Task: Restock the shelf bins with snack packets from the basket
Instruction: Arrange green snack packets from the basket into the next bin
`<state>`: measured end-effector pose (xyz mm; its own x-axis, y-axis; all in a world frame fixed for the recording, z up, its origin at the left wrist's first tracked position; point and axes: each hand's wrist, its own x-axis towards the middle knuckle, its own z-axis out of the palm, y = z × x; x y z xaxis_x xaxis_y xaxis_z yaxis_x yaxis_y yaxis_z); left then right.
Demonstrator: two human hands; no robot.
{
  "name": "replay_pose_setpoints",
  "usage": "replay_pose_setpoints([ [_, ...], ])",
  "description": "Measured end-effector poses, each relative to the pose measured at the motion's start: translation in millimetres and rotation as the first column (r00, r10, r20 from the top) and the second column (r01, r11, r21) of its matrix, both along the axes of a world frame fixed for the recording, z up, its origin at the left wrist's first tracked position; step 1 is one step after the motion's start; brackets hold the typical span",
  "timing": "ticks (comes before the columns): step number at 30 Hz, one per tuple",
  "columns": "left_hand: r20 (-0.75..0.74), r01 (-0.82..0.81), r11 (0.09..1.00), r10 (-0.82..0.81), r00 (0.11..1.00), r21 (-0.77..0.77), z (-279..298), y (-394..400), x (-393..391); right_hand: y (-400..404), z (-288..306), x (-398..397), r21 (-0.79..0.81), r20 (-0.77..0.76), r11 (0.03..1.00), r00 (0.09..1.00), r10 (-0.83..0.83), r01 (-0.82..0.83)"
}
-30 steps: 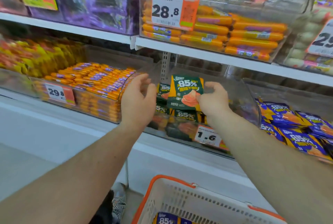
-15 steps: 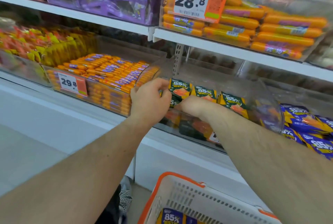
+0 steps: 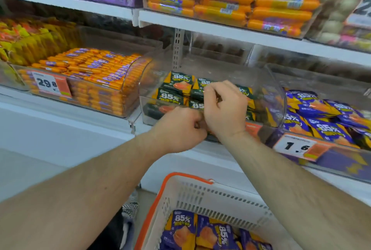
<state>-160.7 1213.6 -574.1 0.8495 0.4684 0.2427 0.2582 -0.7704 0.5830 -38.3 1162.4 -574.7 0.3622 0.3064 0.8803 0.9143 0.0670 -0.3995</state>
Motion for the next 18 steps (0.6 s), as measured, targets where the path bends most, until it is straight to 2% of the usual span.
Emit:
replay_pose_setpoints([
  [2,-0.301,0.172,0.985,-0.172,0.938,-0.027,-14,-7,6,-27,-14,-1,0.048,0.092,0.998,0.995,0.035,-0.039],
  [4,-0.588,0.267,0.958,-0.277,0.760,-0.107,-33,-12,12,-53,-42,-1,-0.036,0.058,0.996,0.995,0.084,-0.082],
  [5,-0.686,0.295,0.948,-0.292,0.667,-0.116,-42,-14,16,-64,-62,-1,-0.088,0.013,0.992,0.996,0.087,-0.085],
  [7,-0.795,0.343,0.932,-0.292,0.532,-0.114,-59,-22,25,-86,-109,-1,-0.251,-0.120,0.966,0.992,0.035,-0.065],
  [9,-0.846,0.395,0.914,-0.285,0.451,-0.097,-70,-35,30,-107,-158,-1,-0.476,-0.243,0.876,0.969,-0.042,-0.082],
  [11,-0.876,0.434,0.898,-0.267,0.401,-0.075,-81,-44,34,-124,-200,-3,-0.685,-0.414,0.700,0.898,-0.149,-0.200],
  [13,-0.894,0.445,0.891,-0.267,0.361,-0.087,-90,-50,36,-137,-234,-8,-0.808,-0.523,0.467,0.803,-0.287,-0.359],
  [16,-0.911,0.465,0.880,-0.266,0.316,-0.096,-99,-56,40,-153,-282,-13,-0.836,-0.517,0.052,0.754,-0.406,-0.546],
  [18,-0.909,0.458,0.885,-0.259,0.325,-0.088,-102,-57,40,-159,-300,-18,-0.802,-0.493,-0.119,0.761,-0.421,-0.586],
])
